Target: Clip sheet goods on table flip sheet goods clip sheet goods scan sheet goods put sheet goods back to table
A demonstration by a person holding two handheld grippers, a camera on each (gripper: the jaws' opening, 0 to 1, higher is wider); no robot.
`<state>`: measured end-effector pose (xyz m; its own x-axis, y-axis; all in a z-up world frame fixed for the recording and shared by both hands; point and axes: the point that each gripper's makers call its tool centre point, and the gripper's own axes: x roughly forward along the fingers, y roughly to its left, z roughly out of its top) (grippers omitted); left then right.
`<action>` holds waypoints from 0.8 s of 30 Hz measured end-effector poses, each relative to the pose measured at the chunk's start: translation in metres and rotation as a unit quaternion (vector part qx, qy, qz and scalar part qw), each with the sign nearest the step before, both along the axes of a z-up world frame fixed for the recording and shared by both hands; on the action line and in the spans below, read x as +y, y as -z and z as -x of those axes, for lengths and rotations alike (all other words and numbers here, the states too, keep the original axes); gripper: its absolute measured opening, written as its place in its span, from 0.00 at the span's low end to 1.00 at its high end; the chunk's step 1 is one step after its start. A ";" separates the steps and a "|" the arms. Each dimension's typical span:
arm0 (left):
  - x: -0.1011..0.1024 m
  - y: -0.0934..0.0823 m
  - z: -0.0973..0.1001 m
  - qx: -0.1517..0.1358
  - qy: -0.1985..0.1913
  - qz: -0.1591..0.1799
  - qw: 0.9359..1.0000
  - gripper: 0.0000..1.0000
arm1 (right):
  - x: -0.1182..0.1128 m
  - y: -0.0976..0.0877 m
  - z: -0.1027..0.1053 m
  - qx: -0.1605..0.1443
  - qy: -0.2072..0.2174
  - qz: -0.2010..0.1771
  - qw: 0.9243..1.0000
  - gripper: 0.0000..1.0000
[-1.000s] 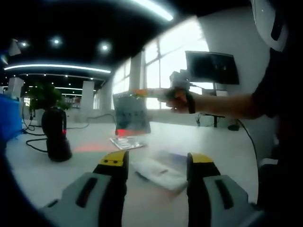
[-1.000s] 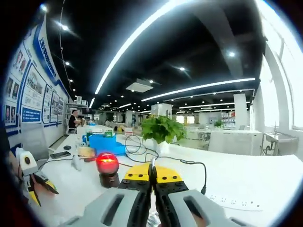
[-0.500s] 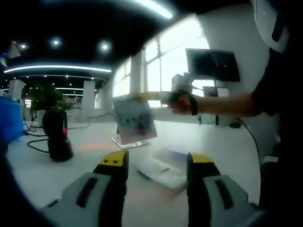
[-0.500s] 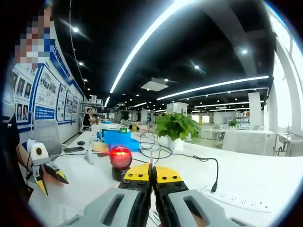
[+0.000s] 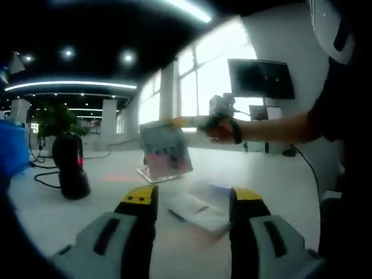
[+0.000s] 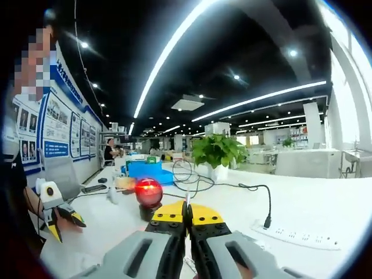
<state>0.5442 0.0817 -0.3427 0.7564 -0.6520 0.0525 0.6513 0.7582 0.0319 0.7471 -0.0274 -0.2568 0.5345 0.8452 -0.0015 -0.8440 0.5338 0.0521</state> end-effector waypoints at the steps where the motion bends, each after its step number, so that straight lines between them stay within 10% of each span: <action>1: 0.000 0.000 0.000 0.000 0.001 -0.001 1.000 0.42 | -0.001 0.002 -0.003 0.000 0.001 0.006 1.000 0.00; 24: -0.002 0.002 0.002 -0.003 0.009 -0.006 1.000 0.41 | -0.015 0.029 -0.058 0.013 0.047 0.078 0.996 0.00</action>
